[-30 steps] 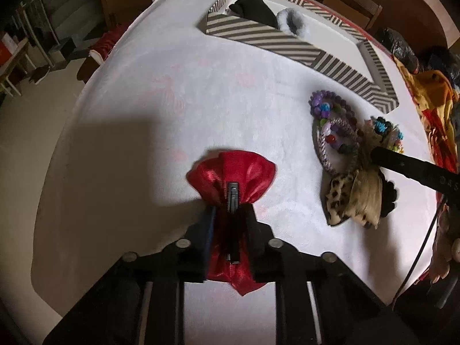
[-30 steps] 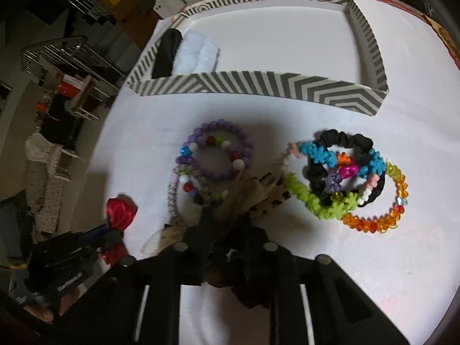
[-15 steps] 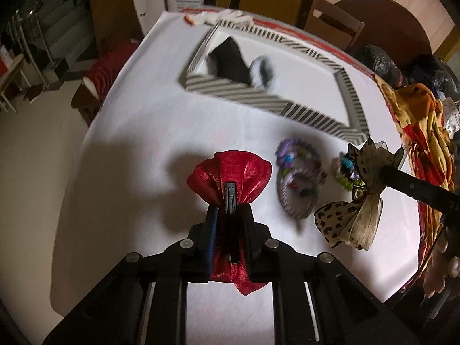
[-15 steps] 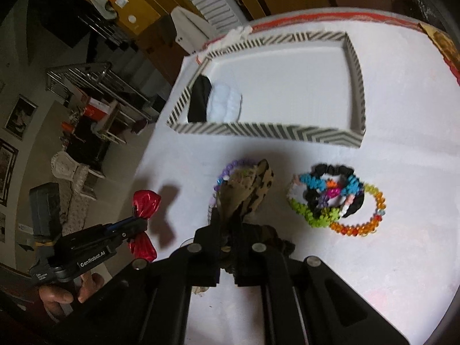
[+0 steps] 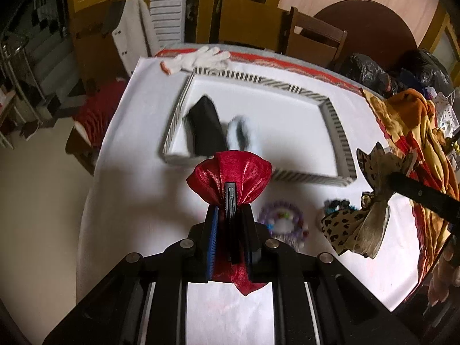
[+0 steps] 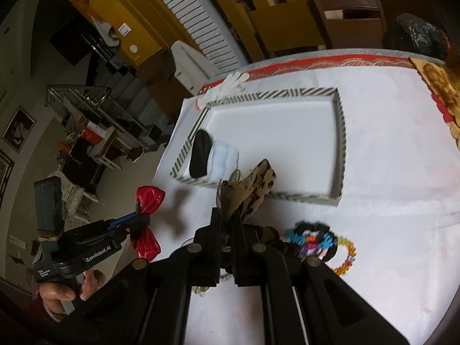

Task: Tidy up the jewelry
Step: 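Grasp the beige leopard-print bow with the right gripper while the left gripper lifts the red bow, then lower both bows into the striped tray and open both grippers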

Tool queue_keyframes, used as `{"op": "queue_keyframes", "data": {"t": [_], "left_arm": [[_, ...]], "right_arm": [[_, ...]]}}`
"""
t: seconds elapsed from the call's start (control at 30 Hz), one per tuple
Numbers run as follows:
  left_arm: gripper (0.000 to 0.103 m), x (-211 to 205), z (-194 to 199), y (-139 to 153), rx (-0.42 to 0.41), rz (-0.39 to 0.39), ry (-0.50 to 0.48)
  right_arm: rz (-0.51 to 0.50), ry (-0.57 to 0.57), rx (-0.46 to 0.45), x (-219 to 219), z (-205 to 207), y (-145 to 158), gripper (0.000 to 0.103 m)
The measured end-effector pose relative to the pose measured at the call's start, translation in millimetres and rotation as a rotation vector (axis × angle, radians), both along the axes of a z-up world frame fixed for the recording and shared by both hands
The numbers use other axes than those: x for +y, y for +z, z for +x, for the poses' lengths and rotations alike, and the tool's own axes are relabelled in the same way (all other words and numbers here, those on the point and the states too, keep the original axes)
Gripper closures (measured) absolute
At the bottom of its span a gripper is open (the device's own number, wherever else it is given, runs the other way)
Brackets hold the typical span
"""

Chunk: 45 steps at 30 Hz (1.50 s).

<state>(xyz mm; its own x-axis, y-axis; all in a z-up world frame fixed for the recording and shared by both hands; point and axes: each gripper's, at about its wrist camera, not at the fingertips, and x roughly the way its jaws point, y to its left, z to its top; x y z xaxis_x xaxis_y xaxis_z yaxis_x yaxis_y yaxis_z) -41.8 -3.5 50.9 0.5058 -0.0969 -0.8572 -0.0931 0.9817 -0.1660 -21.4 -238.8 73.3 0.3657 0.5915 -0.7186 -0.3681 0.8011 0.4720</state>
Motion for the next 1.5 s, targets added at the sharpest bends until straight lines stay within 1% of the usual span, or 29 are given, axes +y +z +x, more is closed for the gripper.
{"op": "queue_keyframes", "data": {"t": [0.13,0.47,0.73,0.87,1.1,1.17,1.27,1.5], "left_arm": [[0.096,-1.2,15.4,4.7,-0.013,0.019,-0.014],[0.096,-4.4,57.3,8.9,-0.024,0.034,-0.069],[0.096,2.9,106.4,9.3,-0.028,0.046,-0.092],[0.096,14.2,138.2,4.2,-0.009,0.021,-0.085],[0.096,40.7,196.6,-15.0,0.042,-0.025,-0.034],[0.096,43.7,208.5,-21.1,0.050,-0.022,-0.026],[0.096,48.5,229.6,-38.1,0.084,-0.012,-0.006],[0.096,50.4,247.7,-77.7,0.162,0.009,0.005]], "right_arm": [[-0.019,-0.025,-0.012,1.0,10.4,1.8,0.098],[-0.052,-0.087,-0.014,2.6,36.2,0.0,0.098],[-0.068,-0.124,0.005,11.2,67.2,-9.4,0.098],[-0.078,-0.136,0.026,20.7,87.0,-20.9,0.098],[-0.097,-0.127,0.059,45.3,118.6,-40.0,0.098],[-0.109,-0.127,0.073,51.2,127.3,-48.0,0.098],[-0.109,-0.119,0.114,61.5,141.1,-64.3,0.098],[-0.120,-0.063,0.157,89.7,160.4,-90.6,0.098]]}}
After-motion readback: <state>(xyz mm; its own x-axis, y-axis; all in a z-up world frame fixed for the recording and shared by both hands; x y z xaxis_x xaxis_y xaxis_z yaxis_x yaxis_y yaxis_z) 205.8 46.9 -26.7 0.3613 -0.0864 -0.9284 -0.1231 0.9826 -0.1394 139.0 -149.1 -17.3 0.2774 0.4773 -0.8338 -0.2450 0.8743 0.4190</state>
